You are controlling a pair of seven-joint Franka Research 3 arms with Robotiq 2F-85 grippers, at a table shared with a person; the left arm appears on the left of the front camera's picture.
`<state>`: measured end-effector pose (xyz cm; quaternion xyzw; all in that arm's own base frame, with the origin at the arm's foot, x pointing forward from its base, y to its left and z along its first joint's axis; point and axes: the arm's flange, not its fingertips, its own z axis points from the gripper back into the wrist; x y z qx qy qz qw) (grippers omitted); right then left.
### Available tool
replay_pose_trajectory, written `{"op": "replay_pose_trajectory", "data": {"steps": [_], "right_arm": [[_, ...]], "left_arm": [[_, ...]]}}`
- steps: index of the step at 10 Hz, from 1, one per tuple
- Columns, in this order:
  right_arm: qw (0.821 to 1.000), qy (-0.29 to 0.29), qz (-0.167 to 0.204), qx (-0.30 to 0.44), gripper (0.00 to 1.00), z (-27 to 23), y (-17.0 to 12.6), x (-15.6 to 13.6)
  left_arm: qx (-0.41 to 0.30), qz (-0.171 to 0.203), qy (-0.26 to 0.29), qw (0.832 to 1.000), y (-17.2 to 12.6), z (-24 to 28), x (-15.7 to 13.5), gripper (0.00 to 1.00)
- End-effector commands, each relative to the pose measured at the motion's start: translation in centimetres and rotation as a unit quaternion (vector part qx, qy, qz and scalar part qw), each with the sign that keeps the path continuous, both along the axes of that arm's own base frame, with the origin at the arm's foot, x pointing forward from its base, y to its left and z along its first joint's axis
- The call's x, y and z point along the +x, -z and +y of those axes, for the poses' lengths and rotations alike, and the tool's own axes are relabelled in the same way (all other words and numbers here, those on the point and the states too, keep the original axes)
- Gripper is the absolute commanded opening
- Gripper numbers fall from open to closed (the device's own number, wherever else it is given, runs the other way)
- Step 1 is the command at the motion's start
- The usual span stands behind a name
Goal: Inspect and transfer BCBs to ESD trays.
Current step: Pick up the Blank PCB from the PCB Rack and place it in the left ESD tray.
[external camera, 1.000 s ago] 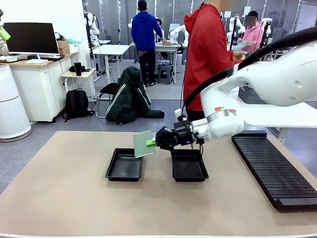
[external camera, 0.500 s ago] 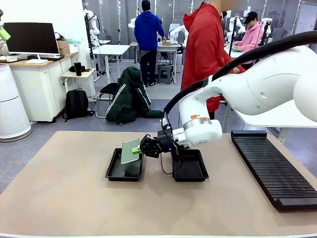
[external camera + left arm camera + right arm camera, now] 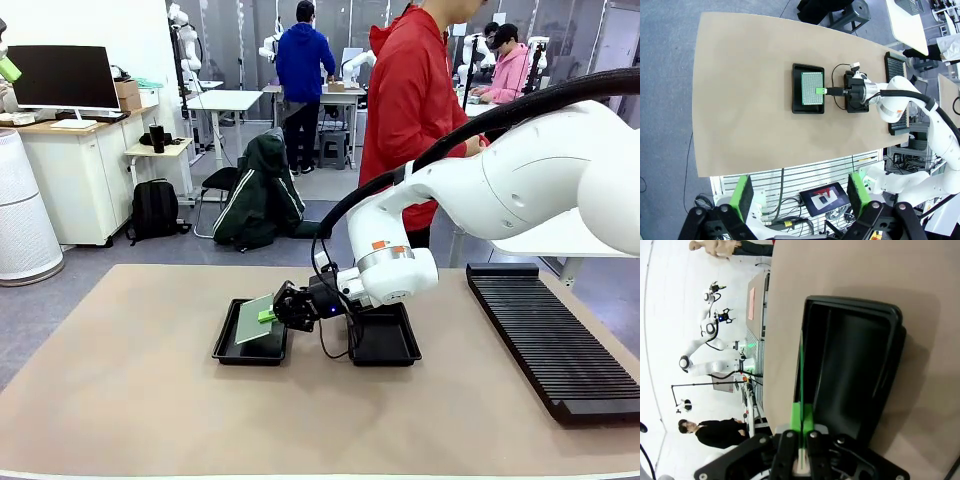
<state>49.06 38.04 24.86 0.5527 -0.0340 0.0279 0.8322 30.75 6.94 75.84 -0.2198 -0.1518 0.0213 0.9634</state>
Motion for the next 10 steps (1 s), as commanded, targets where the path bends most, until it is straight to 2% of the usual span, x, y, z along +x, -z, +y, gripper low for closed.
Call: {"op": "replay_pose_trajectory", "data": {"steps": [1,5,7,8,10], "right_arm": [[0.999,0.003,0.030,-0.027,0.02,0.63,0.21,0.05],[0.998,0.010,0.041,-0.056,0.02,0.80,0.70,0.04],[0.998,0.014,0.010,-0.060,0.02,0.65,0.27,0.28],[0.999,0.006,0.029,-0.041,0.02,0.07,0.66,-0.19],[0.999,0.006,0.029,-0.041,0.02,0.07,0.66,-0.19]], "left_arm": [[-0.001,0.001,-0.002,1.000,0.14,0.06,-0.06,1.00],[-0.001,0.001,-0.002,1.000,0.14,0.06,-0.06,1.00],[-0.001,0.001,-0.002,1.000,0.14,0.06,-0.06,1.00],[-0.001,0.001,-0.002,1.000,0.14,0.06,-0.06,1.00],[-0.001,0.001,-0.002,1.000,0.14,0.06,-0.06,1.00]]}}
